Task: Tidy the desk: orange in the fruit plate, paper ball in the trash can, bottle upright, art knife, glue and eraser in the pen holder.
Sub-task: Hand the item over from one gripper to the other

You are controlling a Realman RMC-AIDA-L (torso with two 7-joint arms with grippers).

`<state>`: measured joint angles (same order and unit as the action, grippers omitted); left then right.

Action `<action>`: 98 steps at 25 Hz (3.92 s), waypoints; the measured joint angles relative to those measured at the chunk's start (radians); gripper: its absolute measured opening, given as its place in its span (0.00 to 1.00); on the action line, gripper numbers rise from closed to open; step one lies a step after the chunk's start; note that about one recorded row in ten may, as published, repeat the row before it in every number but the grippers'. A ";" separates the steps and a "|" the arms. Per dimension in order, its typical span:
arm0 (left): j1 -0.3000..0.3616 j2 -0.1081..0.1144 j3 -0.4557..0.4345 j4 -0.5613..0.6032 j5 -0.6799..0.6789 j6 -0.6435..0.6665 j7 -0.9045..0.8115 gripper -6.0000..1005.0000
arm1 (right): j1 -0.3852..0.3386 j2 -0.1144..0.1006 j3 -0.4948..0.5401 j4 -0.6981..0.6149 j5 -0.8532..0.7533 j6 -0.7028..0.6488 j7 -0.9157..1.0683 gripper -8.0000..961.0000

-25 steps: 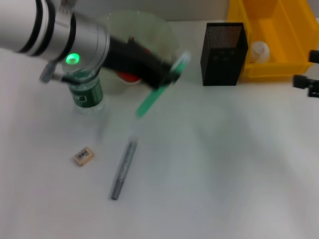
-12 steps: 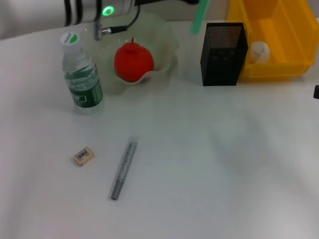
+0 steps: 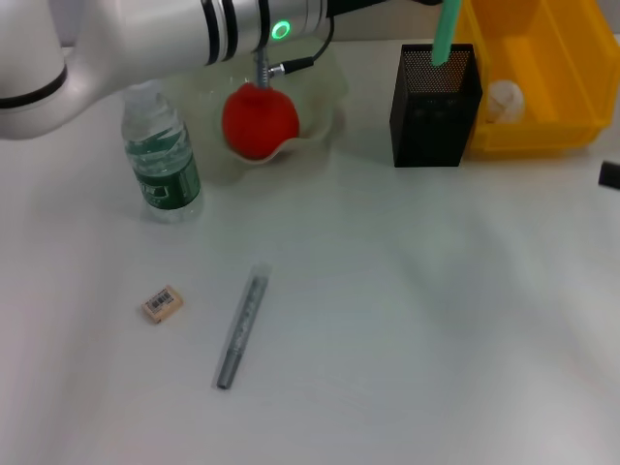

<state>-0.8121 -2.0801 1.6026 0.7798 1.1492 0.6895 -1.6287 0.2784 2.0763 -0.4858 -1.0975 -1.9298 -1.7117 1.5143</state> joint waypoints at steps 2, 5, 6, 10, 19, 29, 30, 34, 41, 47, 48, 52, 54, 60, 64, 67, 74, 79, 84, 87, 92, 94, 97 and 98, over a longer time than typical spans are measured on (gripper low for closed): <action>0.009 0.000 0.009 0.002 -0.026 0.000 0.002 0.20 | 0.019 0.006 -0.004 0.042 0.054 0.059 -0.003 0.82; 0.017 0.000 0.010 0.003 -0.036 0.002 0.001 0.20 | 0.042 0.007 -0.008 0.104 0.106 0.105 -0.020 0.82; 0.020 0.000 0.011 0.001 -0.041 0.002 0.001 0.20 | 0.056 0.008 -0.010 0.137 0.129 0.121 -0.033 0.82; 0.032 0.000 0.034 -0.004 -0.086 -0.007 0.026 0.20 | 0.125 0.007 -0.013 0.245 0.149 0.143 -0.087 0.82; 0.037 0.000 0.095 -0.025 -0.215 -0.022 0.127 0.20 | 0.248 0.011 -0.172 0.386 0.229 0.279 -0.144 0.82; 0.069 0.000 0.127 -0.015 -0.224 -0.077 0.175 0.21 | 0.258 0.008 -0.258 0.375 0.304 0.350 -0.153 0.82; 0.072 0.000 0.133 -0.010 -0.225 -0.082 0.181 0.21 | 0.259 0.007 -0.258 0.375 0.304 0.355 -0.153 0.82; 0.099 0.000 0.169 0.034 -0.222 -0.136 0.203 0.21 | 0.270 0.004 -0.258 0.375 0.300 0.360 -0.171 0.82; 0.163 0.009 0.178 0.142 -0.191 -0.162 0.207 0.21 | 0.300 0.000 -0.308 0.377 0.258 0.358 -0.161 0.82; 0.185 0.017 0.171 0.179 -0.147 -0.156 0.161 0.21 | 0.327 0.001 -0.325 0.385 0.258 0.371 -0.154 0.82; 0.185 0.017 0.171 0.179 -0.147 -0.156 0.161 0.21 | 0.332 0.000 -0.328 0.385 0.257 0.371 -0.152 0.82; 0.212 0.019 0.141 0.220 -0.043 -0.135 0.084 0.21 | 0.356 -0.009 -0.359 0.385 0.247 0.365 -0.120 0.82; 0.269 0.018 0.016 0.290 0.159 -0.002 -0.050 0.21 | 0.366 -0.021 -0.395 0.382 0.245 0.361 -0.095 0.82; 0.315 0.017 -0.143 0.311 0.283 0.169 -0.134 0.21 | 0.392 -0.044 -0.481 0.377 0.245 0.354 -0.034 0.82; 0.358 0.015 -0.147 0.347 0.288 0.175 -0.134 0.21 | 0.405 -0.044 -0.500 0.380 0.244 0.353 -0.025 0.82; 0.362 0.014 -0.146 0.352 0.288 0.176 -0.134 0.21 | 0.413 -0.038 -0.499 0.383 0.244 0.361 -0.025 0.82; 0.360 0.011 -0.137 0.354 0.284 0.194 -0.135 0.21 | 0.429 -0.025 -0.501 0.389 0.244 0.405 -0.025 0.82; 0.362 0.009 -0.136 0.356 0.280 0.197 -0.136 0.22 | 0.434 -0.020 -0.501 0.394 0.244 0.426 -0.025 0.82; 0.362 0.009 -0.136 0.352 0.278 0.200 -0.136 0.22 | 0.439 -0.017 -0.502 0.399 0.243 0.440 -0.025 0.82; 0.360 0.009 -0.136 0.350 0.278 0.200 -0.135 0.22 | 0.441 -0.015 -0.503 0.400 0.243 0.447 -0.026 0.82; 0.359 0.009 -0.136 0.348 0.278 0.200 -0.133 0.22 | 0.439 -0.010 -0.538 0.410 0.236 0.442 -0.024 0.82; 0.396 0.010 -0.131 0.354 0.277 0.204 -0.119 0.22 | 0.428 -0.005 -0.550 0.406 0.236 0.435 -0.024 0.82; 0.413 0.010 -0.128 0.361 0.277 0.206 -0.113 0.22 | 0.414 -0.003 -0.552 0.401 0.236 0.410 -0.024 0.82; 0.444 0.010 -0.122 0.370 0.277 0.215 -0.102 0.22 | 0.407 -0.003 -0.549 0.401 0.236 0.403 -0.024 0.82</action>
<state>-0.3684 -2.0706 1.4806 1.1499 1.4264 0.9041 -1.7307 0.6857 2.0735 -1.0352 -0.6963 -1.6937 -1.3089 1.4905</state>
